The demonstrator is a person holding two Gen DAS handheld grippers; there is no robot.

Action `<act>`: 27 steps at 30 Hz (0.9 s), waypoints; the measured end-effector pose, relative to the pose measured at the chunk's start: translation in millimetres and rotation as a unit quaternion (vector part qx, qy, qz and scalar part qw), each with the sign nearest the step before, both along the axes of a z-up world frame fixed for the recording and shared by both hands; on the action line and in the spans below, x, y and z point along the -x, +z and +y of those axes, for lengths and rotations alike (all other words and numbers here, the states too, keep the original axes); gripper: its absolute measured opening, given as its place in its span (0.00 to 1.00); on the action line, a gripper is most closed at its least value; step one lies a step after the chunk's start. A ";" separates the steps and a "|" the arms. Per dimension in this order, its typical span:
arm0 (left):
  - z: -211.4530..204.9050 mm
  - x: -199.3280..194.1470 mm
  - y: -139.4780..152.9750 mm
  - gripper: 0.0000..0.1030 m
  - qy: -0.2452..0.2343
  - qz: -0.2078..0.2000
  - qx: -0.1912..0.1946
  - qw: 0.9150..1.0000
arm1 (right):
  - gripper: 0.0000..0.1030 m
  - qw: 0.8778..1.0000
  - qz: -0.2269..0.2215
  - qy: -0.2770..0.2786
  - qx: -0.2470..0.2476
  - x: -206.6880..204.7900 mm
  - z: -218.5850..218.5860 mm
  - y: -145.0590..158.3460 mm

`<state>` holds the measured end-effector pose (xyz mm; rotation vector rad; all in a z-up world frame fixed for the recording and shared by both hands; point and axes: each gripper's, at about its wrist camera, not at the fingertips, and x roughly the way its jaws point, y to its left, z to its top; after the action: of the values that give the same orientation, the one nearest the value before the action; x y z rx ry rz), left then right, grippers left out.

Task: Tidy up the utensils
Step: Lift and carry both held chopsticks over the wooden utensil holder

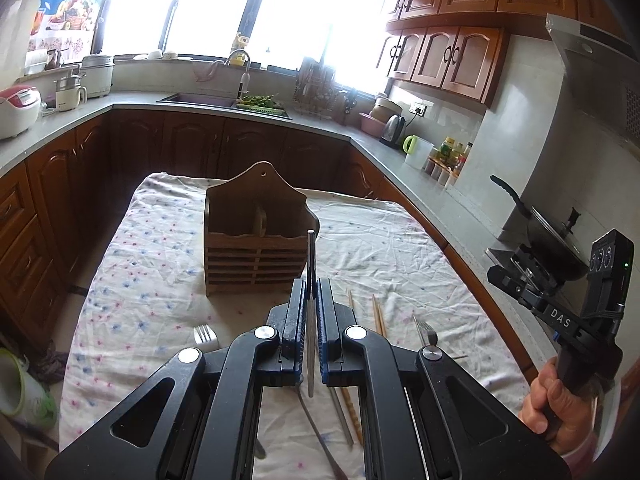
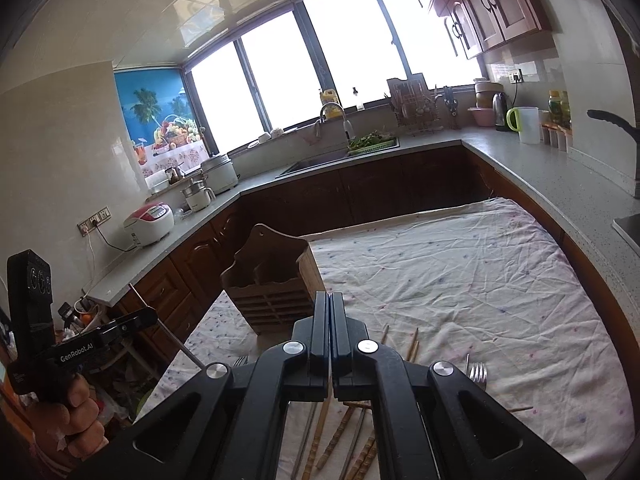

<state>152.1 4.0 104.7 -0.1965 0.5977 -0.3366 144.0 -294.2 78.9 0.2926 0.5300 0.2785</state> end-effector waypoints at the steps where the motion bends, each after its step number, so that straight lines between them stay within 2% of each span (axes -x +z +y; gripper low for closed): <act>1: 0.1 -0.8 -0.7 0.04 0.000 0.001 0.001 1.000 | 0.00 1.000 0.006 -0.004 -0.003 -0.5 -3.9 -4.0; 5: 0.3 -2.3 -2.6 0.04 0.000 0.003 0.004 1.000 | 0.00 0.999 0.034 -0.013 -0.009 -1.4 -15.5 -21.1; 9: 2.7 -2.7 -3.2 0.04 0.002 0.003 0.009 1.000 | 0.10 0.997 0.072 -0.004 -0.016 -2.7 -17.0 -45.0; 13: 5.5 -4.5 -3.2 0.04 0.004 0.004 0.014 1.000 | 0.14 0.994 0.111 -0.006 -0.003 -16.0 -10.7 -73.3; 15: 7.2 -5.1 -2.7 0.04 0.005 0.004 0.015 1.000 | 0.28 0.992 0.128 -0.005 -0.006 -25.5 -8.9 -89.9; 17: 9.1 -5.9 -2.5 0.04 0.007 0.004 0.016 1.000 | 0.32 0.989 0.146 -0.007 0.001 -34.7 -6.3 -104.7; 21: 13.9 -8.0 -3.7 0.04 0.010 0.004 0.020 1.000 | 0.32 0.984 0.176 -0.003 -0.013 -36.9 -12.2 -124.8; 27: 12.7 -15.6 -4.5 0.04 0.007 0.006 0.028 1.000 | 0.35 0.983 0.184 -0.018 0.011 -51.6 -15.4 -131.2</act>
<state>167.7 16.7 100.2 -0.2564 0.5989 -0.3397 195.6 -309.6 -52.2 0.3339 0.8913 0.1834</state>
